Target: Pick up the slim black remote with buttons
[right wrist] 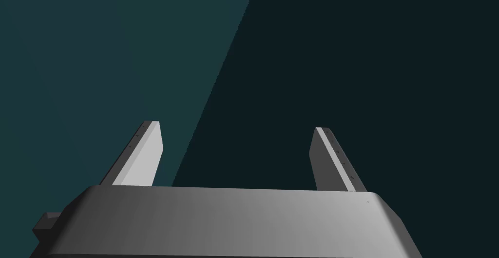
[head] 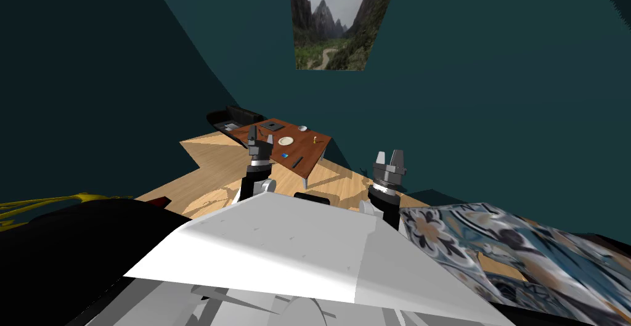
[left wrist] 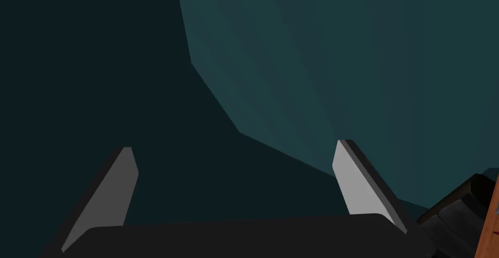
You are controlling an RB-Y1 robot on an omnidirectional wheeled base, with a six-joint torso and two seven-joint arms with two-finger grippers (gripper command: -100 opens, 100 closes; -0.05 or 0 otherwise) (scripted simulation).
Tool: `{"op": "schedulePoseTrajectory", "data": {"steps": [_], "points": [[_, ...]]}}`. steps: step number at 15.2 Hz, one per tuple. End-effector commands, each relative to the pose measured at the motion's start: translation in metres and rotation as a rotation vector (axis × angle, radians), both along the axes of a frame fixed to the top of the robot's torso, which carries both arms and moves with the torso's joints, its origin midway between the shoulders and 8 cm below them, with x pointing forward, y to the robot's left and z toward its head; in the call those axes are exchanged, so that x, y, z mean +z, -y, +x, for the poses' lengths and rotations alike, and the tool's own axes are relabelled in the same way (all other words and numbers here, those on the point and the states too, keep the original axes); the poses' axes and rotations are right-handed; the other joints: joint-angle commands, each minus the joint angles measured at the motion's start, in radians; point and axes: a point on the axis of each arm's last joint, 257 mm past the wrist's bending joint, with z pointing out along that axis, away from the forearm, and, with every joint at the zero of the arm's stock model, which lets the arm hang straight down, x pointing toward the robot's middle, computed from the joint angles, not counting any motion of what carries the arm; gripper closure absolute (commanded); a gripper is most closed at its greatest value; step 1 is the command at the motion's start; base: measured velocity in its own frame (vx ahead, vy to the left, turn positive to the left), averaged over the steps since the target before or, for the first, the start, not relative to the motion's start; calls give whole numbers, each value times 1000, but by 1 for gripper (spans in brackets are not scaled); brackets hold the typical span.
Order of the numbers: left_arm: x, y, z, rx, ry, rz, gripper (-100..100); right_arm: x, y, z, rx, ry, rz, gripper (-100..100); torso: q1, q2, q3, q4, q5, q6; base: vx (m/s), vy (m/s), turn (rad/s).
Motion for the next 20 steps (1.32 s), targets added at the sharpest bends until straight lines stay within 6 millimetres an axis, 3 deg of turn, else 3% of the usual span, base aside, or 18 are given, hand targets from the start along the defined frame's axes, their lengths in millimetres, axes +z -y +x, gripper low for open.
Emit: {"op": "schedulePoseTrajectory", "data": {"steps": [1, 5, 7, 10, 11, 12, 13, 14, 15, 16, 17, 20], "points": [[-6, 2, 5, -20, -28, 27, -100, 0, 0, 0, 0, 0, 0, 0, 0, 0, 0, 0, 0, 0, -1, -18, -6], [-21, 1, 14, -46, -88, 60, -100, 0, 0, 0, 0, 0, 0, 0, -4, 0, 0, 0, -1, 0, -8, -62, -4], [-45, -6, 26, -64, -173, 76, -100, 0, 0, 0, 0, 0, 0, 0, -6, 1, 0, 0, -1, 0, -11, -107, -9], [-59, -12, 32, -71, -224, 85, -100, 0, 0, 0, 0, 0, 0, 0, -8, 0, 0, 0, -2, 0, 8, -115, -5], [-75, -19, 38, -74, -278, 86, -100, 0, 0, 0, 0, 0, 0, 0, -8, -1, 0, 0, -2, 0, -1, -109, -12], [-76, -19, 38, -74, -279, 86, -100, 0, 0, 0, 0, 0, 0, 0, -8, 0, 0, 0, -2, 0, 0, -105, -9], [-93, -29, 43, -74, -338, 84, -100, 0, 0, 0, 0, 0, 0, 0, -8, 0, 0, 0, -2, 0, 0, -109, -13], [-94, -29, 43, -74, -339, 83, -100, 0, 0, 0, 0, 0, 0, 0, -8, 0, 0, 0, -2, 0, 11, -105, -6], [-112, -39, 48, -70, -398, 78, -100, 0, 0, 0, 0, 0, 0, 0, -8, -1, 0, 0, -2, 0, 29, -120, -15], [-113, -40, 48, -70, -402, 77, -100, 0, 0, 0, 0, 0, 0, 0, -8, -1, -1, 0, -2, 0, 35, -120, -9], [-131, -52, 51, -63, -457, 69, -100, 0, 0, 0, 0, 0, 0, 0, -8, -2, -1, 0, -2, 0, 45, -125, -14], [-154, -66, 54, -52, -532, 54, -100, 0, 0, 0, 0, 0, 0, 0, -9, -3, -2, -1, -2, 0, 37, -121, -12]]}}
